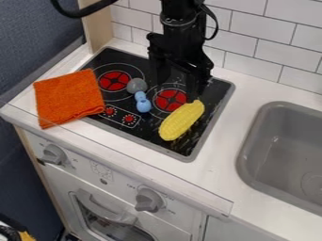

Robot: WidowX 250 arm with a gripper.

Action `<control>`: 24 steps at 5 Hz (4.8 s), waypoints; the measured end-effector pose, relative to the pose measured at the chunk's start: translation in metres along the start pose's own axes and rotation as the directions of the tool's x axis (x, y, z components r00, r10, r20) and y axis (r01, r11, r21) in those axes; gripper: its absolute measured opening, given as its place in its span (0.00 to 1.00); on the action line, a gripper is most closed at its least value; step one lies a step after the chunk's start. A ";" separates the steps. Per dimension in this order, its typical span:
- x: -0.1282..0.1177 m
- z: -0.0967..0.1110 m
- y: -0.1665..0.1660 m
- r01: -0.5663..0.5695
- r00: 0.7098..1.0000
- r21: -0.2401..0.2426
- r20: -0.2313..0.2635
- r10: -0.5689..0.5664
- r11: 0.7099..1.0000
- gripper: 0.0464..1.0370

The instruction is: Take the blue scoop out of the stove and put it on the right side of the stove

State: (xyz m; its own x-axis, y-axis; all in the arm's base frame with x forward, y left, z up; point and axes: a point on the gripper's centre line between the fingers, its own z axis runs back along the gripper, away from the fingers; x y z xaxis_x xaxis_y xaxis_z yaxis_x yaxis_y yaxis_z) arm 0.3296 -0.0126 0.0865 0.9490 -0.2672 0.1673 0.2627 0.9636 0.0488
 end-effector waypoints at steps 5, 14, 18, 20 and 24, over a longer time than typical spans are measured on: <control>-0.022 -0.016 0.059 -0.732 0.679 0.078 0.006 0.734 0.676 0.96; -0.012 -0.042 0.082 -0.690 0.700 0.209 -0.054 0.712 0.693 0.35; 0.044 -0.002 -0.010 -0.347 0.938 0.082 0.015 0.347 0.934 0.35; 0.079 -0.040 -0.034 -0.328 0.943 0.089 -0.024 0.331 0.941 0.35; 0.082 -0.074 -0.043 -0.279 0.954 0.129 -0.080 0.290 0.952 0.42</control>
State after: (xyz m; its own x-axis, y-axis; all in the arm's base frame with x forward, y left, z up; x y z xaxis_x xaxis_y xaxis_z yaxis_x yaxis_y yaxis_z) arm 0.4091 -0.0758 0.0248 0.9952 0.0253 0.0948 -0.0373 0.9913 0.1265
